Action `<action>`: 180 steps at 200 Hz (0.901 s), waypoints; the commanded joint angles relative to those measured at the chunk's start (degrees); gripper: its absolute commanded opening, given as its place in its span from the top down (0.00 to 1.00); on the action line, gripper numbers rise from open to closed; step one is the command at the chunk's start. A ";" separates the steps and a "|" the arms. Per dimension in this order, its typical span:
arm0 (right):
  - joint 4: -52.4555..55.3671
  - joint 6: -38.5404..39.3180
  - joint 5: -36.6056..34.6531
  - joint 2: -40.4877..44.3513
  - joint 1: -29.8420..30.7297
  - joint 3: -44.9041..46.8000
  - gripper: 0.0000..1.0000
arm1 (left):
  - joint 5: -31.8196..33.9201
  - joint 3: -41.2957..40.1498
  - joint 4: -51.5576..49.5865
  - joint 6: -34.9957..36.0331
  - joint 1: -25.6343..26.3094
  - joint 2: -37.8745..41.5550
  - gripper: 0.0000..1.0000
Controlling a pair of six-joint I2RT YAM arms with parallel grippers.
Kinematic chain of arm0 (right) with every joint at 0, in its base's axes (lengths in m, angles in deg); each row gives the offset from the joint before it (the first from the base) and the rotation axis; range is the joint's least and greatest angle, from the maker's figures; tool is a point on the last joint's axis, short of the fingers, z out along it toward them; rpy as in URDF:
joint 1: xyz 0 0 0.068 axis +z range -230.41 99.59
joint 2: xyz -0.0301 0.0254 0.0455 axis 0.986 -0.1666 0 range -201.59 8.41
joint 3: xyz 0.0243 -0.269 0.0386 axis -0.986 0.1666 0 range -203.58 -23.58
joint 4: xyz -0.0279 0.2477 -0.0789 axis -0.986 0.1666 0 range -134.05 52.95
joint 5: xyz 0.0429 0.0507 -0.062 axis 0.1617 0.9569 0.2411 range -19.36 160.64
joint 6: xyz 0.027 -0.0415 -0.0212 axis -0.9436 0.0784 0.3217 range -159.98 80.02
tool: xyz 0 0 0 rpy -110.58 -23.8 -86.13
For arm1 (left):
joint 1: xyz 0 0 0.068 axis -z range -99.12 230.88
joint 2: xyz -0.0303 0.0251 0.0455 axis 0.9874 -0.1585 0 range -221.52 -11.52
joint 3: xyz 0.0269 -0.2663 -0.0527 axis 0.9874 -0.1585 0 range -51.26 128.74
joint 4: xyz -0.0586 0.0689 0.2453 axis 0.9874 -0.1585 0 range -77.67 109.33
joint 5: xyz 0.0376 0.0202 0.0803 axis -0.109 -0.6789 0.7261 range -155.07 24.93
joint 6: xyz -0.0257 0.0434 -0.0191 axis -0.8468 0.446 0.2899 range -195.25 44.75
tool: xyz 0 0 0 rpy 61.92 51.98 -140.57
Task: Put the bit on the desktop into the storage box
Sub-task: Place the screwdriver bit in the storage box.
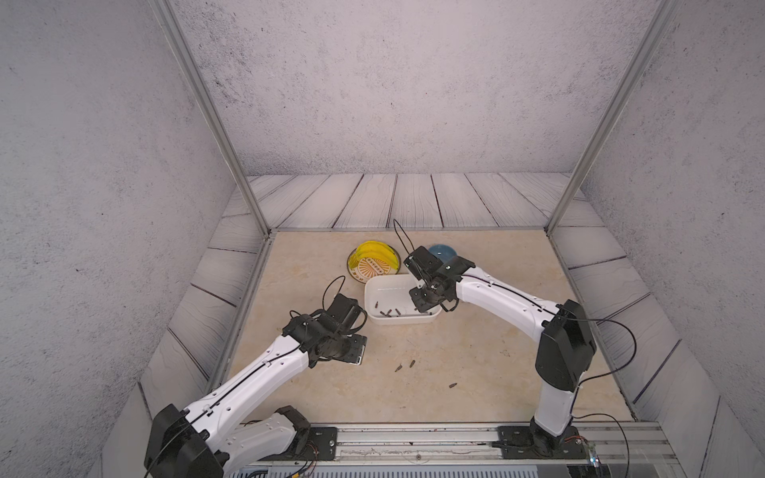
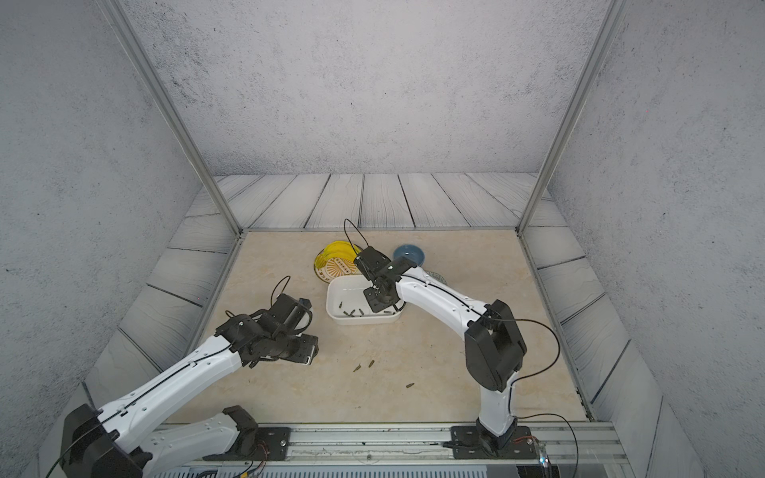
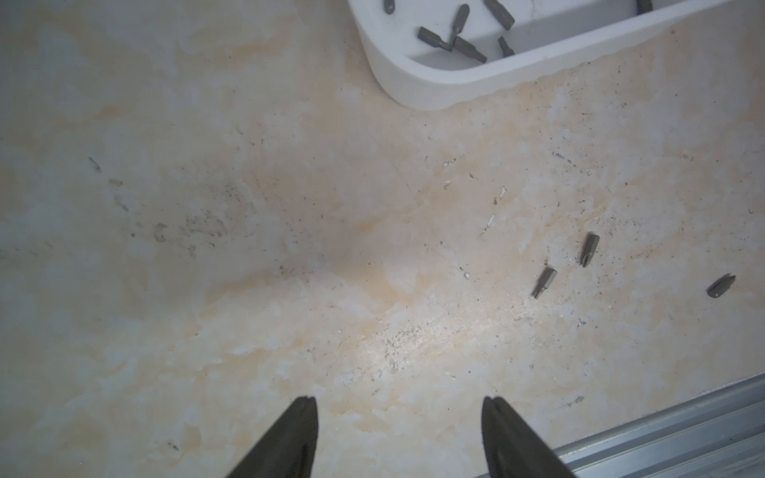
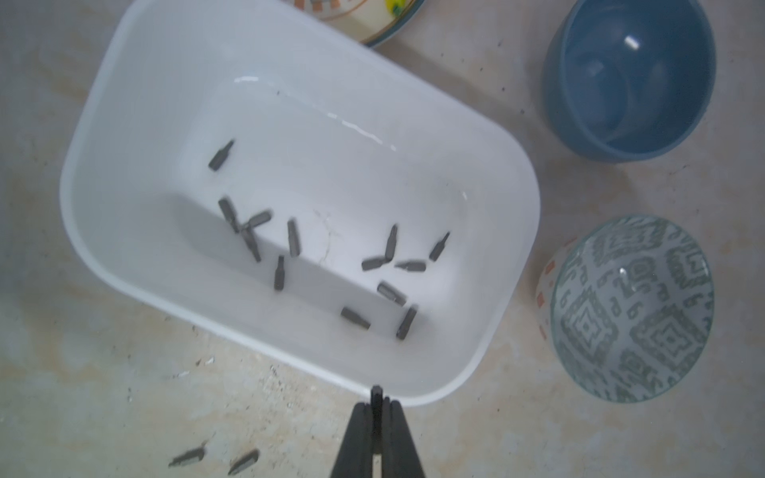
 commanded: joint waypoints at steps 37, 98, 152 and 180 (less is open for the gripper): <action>5.29 3.63 3.28 -9.62 -1.63 -6.61 1.00 | 4.45 0.05 6.64 -6.76 11.66 -7.48 0.32; 6.06 3.49 3.30 -13.13 -2.28 -6.73 0.83 | 6.88 1.76 10.72 -9.34 18.61 -16.41 0.33; 5.18 2.92 2.82 -9.20 -3.37 -4.25 0.67 | 7.04 4.77 12.15 -8.10 21.34 -22.86 0.42; 5.60 2.75 1.54 -3.29 -5.09 -1.91 0.67 | 6.10 6.59 12.56 -6.87 21.81 -27.30 0.43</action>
